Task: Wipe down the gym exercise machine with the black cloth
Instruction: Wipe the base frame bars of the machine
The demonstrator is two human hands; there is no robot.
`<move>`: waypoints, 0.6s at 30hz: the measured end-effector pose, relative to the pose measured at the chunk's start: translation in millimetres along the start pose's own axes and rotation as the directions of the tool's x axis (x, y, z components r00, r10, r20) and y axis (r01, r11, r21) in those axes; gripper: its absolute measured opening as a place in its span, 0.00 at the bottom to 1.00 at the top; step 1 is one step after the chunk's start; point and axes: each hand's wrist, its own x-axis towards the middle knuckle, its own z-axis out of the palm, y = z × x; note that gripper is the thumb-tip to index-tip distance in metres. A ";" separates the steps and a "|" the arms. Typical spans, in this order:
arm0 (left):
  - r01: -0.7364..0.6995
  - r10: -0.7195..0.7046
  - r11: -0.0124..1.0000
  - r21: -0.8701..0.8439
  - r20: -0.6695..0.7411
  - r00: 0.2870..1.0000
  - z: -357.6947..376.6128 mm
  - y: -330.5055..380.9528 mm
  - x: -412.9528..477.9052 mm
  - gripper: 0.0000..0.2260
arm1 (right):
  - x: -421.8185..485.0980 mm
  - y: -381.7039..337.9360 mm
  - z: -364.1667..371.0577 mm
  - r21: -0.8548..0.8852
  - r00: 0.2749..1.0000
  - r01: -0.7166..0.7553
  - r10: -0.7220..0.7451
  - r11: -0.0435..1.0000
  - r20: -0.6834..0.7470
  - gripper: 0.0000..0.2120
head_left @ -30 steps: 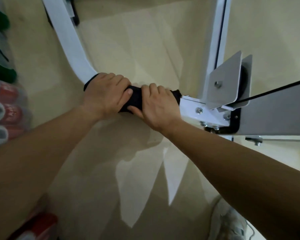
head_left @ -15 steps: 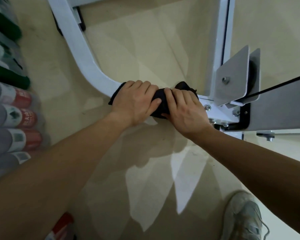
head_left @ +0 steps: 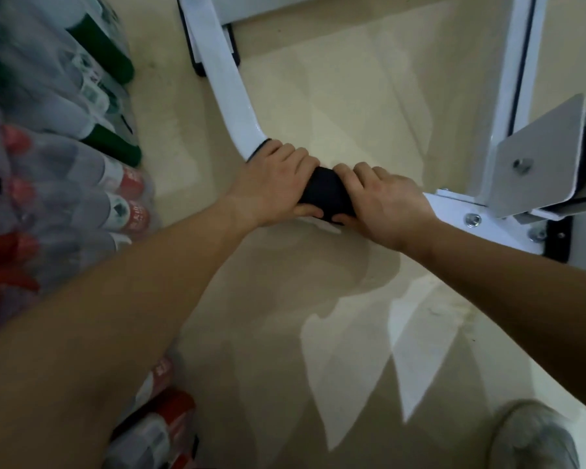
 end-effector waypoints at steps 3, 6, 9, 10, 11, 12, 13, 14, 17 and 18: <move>0.003 -0.007 0.999 -0.043 -0.076 0.997 6.4 33.5 10.5 0.32 | -35.9 25.9 1.3 -0.075 1.000 -0.005 0.003 0.997 -0.020 0.35; -0.040 0.030 0.996 -0.086 -0.117 0.993 10.1 32.8 13.8 0.31 | -44.2 33.8 0.3 -0.104 1.000 -0.001 0.003 0.995 0.020 0.35; -0.108 0.093 0.988 -0.109 -0.139 0.986 10.4 6.7 6.4 0.30 | -25.8 19.4 -3.4 -0.109 0.999 0.008 -0.003 0.994 0.040 0.34; -0.126 0.112 0.988 -0.089 -0.146 0.983 11.2 -3.4 3.8 0.30 | -17.2 12.9 -4.8 -0.107 0.999 0.022 -0.018 0.994 0.041 0.34; -0.144 0.133 0.988 -0.061 -0.147 0.980 12.4 -12.4 1.3 0.30 | -9.0 6.2 -5.1 -0.103 0.999 0.028 -0.024 0.994 0.041 0.34; -0.158 0.152 0.987 -0.035 -0.141 0.978 13.4 -20.1 -0.6 0.30 | -1.2 -0.1 -4.5 -0.100 0.999 0.026 -0.022 0.995 0.039 0.34; -0.168 0.164 0.986 -0.022 -0.131 0.978 13.8 -26.6 -2.1 0.31 | 6.0 -6.2 -4.6 -0.090 0.999 0.016 -0.013 0.996 0.041 0.33; -0.170 0.166 0.985 -0.024 -0.122 0.978 13.8 -31.8 -4.3 0.31 | 13.0 -11.4 -4.9 -0.074 0.999 0.004 -0.001 0.997 0.043 0.33; -0.070 0.063 0.996 -0.056 -0.111 0.992 12.5 -37.8 -18.5 0.33 | 25.1 -23.5 -10.0 -0.022 0.995 -0.018 0.020 1.000 0.100 0.32; 0.021 -0.029 0.997 -0.079 -0.100 0.995 11.1 -32.4 -26.0 0.35 | 26.3 -23.9 -13.5 0.030 0.992 -0.030 0.026 0.999 0.127 0.33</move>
